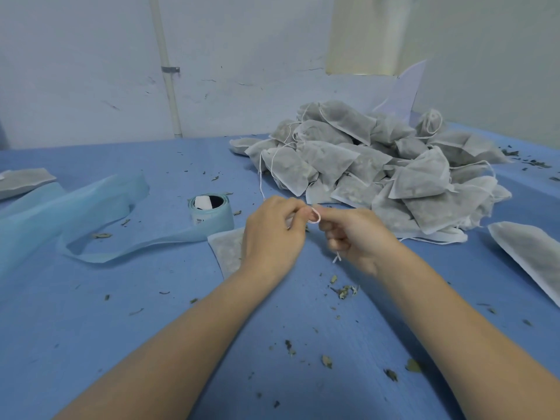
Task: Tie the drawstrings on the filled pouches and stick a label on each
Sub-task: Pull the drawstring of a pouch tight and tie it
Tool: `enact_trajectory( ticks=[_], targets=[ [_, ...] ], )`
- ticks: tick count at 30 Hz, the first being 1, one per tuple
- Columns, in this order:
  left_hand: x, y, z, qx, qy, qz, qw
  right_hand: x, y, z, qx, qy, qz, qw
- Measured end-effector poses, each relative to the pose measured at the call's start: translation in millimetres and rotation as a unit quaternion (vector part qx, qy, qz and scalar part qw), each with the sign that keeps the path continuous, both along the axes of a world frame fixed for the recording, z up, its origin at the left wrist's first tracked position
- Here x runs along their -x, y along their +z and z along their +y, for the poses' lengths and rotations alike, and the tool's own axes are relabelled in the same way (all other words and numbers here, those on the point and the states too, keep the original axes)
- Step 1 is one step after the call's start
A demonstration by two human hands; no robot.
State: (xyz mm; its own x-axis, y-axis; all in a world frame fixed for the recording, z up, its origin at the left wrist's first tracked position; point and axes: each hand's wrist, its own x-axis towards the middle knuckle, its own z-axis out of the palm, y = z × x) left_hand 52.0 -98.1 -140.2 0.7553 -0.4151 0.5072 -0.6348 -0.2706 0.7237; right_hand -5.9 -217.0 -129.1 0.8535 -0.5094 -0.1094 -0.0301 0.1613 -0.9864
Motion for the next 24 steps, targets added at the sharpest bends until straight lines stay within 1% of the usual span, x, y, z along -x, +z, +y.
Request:
enact_trajectory(
  ticks=[1, 2, 4, 6, 7, 9, 13, 16, 18, 21, 24],
  targets=[
    [-0.1, -1.7, -0.6, -0.008, 0.018, -0.022, 1.000, 0.2, 0.7, 0.3, -0.039, 0.006, -0.004, 0.999],
    [-0.4, -3.5, -0.8, -0.009, 0.032, -0.034, 0.999, 0.5, 1.2, 0.5, -0.056, 0.016, -0.011, 0.998],
    [-2.4, -5.9, -0.4, -0.008, 0.048, -0.045, 0.998, 1.0, 0.6, 1.5, -0.020, 0.027, -0.021, 0.999],
    [-3.8, -7.5, -0.2, -0.009, 0.053, -0.048, 0.997, 1.0, -1.3, 3.4, 0.038, 0.014, -0.019, 0.999],
    [-3.9, -7.8, -0.3, -0.008, 0.054, -0.045, 0.997, 0.8, -2.5, 4.1, 0.051, 0.004, -0.018, 0.999],
    [-2.6, -7.5, -1.5, -0.004, 0.054, -0.034, 0.998, 0.2, -3.8, 4.5, 0.051, -0.013, -0.022, 0.998],
    [0.3, -8.2, -5.1, -0.025, 0.064, -0.016, 0.997, -1.5, -3.5, 6.0, 0.034, -0.030, -0.015, 0.999],
    [-1.2, -8.6, -6.1, -0.028, 0.073, 0.005, 0.997, -2.8, -0.2, 7.3, -0.028, -0.026, -0.012, 0.999],
    [-2.1, -8.0, -5.8, -0.036, 0.070, 0.009, 0.997, -2.7, 2.7, 8.5, -0.093, 0.008, -0.003, 0.996],
    [-2.5, -6.4, -5.8, -0.043, 0.064, 0.011, 0.997, -0.8, 4.9, 9.6, -0.214, 0.074, 0.011, 0.974],
    [-0.7, -6.3, -5.5, -0.047, 0.050, 0.004, 0.998, 0.7, 6.4, 10.1, -0.277, 0.095, -0.001, 0.956]
  ],
)
